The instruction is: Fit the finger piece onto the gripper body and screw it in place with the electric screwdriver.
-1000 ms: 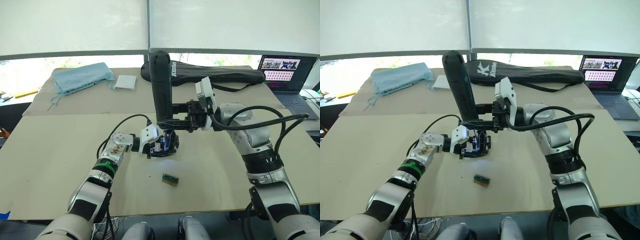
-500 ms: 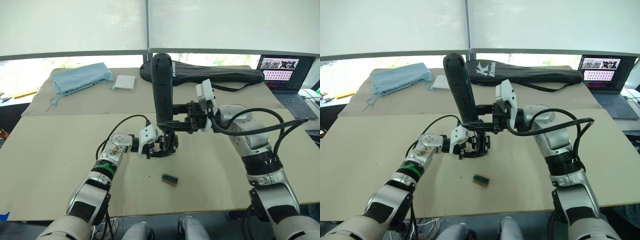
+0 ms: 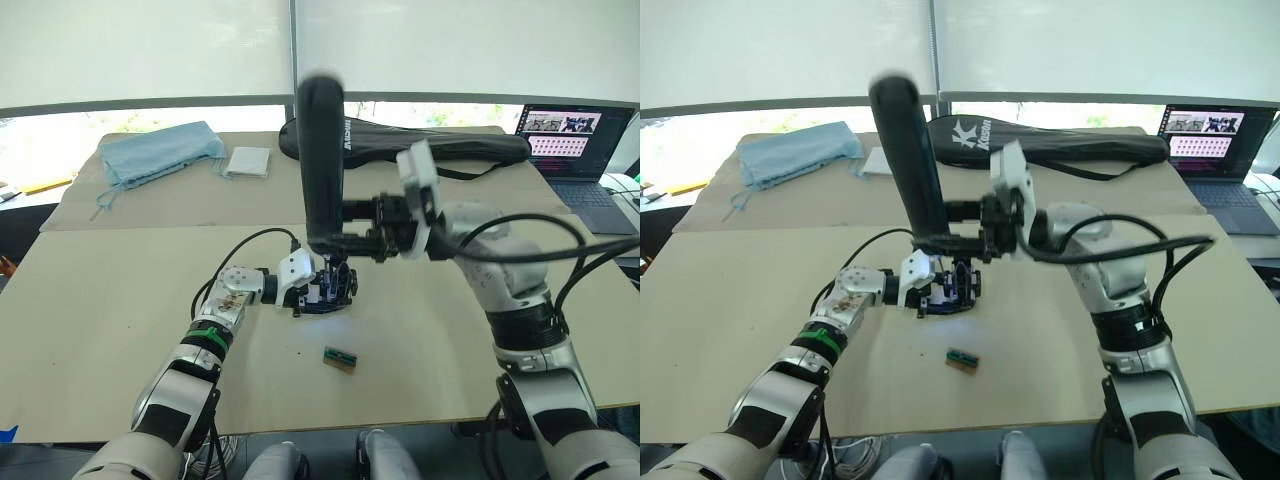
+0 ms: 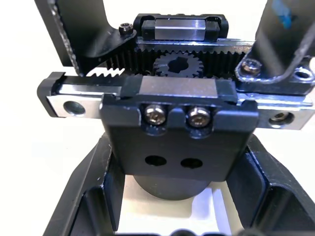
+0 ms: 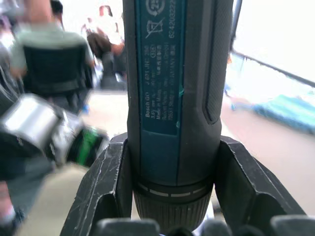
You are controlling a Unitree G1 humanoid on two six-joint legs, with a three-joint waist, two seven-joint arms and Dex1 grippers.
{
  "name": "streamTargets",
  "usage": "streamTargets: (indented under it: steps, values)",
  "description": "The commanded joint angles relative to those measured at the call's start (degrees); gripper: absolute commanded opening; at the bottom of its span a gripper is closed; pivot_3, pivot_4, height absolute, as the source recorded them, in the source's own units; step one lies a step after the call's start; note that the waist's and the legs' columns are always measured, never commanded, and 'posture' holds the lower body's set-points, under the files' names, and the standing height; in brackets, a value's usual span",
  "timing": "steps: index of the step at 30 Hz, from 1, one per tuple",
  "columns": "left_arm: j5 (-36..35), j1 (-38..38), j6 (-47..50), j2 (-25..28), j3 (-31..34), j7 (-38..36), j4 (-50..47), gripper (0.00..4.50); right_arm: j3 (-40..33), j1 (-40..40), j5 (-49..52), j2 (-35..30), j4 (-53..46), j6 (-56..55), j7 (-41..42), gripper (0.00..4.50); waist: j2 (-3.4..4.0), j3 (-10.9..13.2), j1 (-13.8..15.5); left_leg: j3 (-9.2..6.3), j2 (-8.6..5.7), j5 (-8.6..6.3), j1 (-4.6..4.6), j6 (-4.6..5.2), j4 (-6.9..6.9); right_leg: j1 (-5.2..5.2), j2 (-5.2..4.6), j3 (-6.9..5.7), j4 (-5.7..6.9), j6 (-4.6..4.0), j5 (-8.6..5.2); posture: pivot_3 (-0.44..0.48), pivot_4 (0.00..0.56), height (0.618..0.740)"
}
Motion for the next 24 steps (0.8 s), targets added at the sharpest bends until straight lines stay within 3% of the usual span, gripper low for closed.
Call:
streamTargets:
  steps: [1,6,8,11,18,21,24]
  values:
    - [1.10,0.48,0.77,0.15,-0.12,0.85,0.12,2.31,-5.80,-5.24,7.84,0.54,-5.64,4.44,-2.74,1.90,0.00,0.00,0.16,-0.02,0.00,0.00,-0.01,-0.01,0.00,0.00,0.00,-0.03,-0.01,0.00,0.00,0.000,0.150,0.736]
    - [1.39,-0.23,1.98,0.22,0.28,2.40,0.87,2.31,-6.62,-3.76,14.16,-0.30,-11.17,9.80,-2.89,1.90,-0.01,0.00,0.33,-0.07,0.00,0.00,0.01,0.01,-0.02,0.11,0.00,-0.07,-0.08,0.00,0.00,0.000,0.150,0.736]
    - [0.60,-0.50,2.90,1.17,0.68,0.84,-0.15,3.34,-6.11,-1.01,15.53,-1.23,-14.38,10.59,-1.45,1.90,-0.01,0.00,0.39,-0.06,0.00,-0.01,0.02,0.01,0.00,0.13,-0.01,-0.05,-0.07,0.00,0.00,0.000,0.150,0.736]
    - [-0.40,0.81,3.81,4.56,0.45,-3.72,-4.69,4.47,-5.03,4.12,15.95,-3.10,-18.32,10.59,1.28,1.90,-0.01,0.00,0.30,-0.05,0.00,-0.01,-0.04,0.03,-0.01,0.04,0.00,-0.03,-0.06,0.00,0.00,0.000,0.150,0.736]
    - [-6.38,11.40,13.69,16.28,-2.60,-18.88,-31.02,4.50,-2.64,17.83,11.72,-6.65,-23.82,6.27,5.20,1.90,0.00,0.01,-0.22,-0.02,0.04,-0.02,-0.30,0.03,-0.12,-0.17,0.03,-0.01,0.00,0.00,0.00,0.000,0.150,0.736]
    - [-8.06,15.86,16.85,17.54,-4.11,-19.28,-40.90,4.50,-1.70,22.01,8.14,-6.59,-24.53,2.44,5.36,1.90,0.02,0.02,0.10,-0.02,0.04,-0.02,-0.27,0.03,-0.12,-0.14,0.02,0.01,-0.10,0.00,0.00,0.000,0.150,0.736]
    - [-7.24,17.72,16.56,15.42,-5.49,-16.16,-43.91,4.50,-0.81,25.04,4.89,-6.06,-24.45,-1.05,4.98,1.90,0.02,0.03,0.87,-0.03,0.03,-0.03,-0.24,0.05,0.01,-0.06,0.03,0.00,-0.18,0.00,0.00,0.000,0.150,0.736]
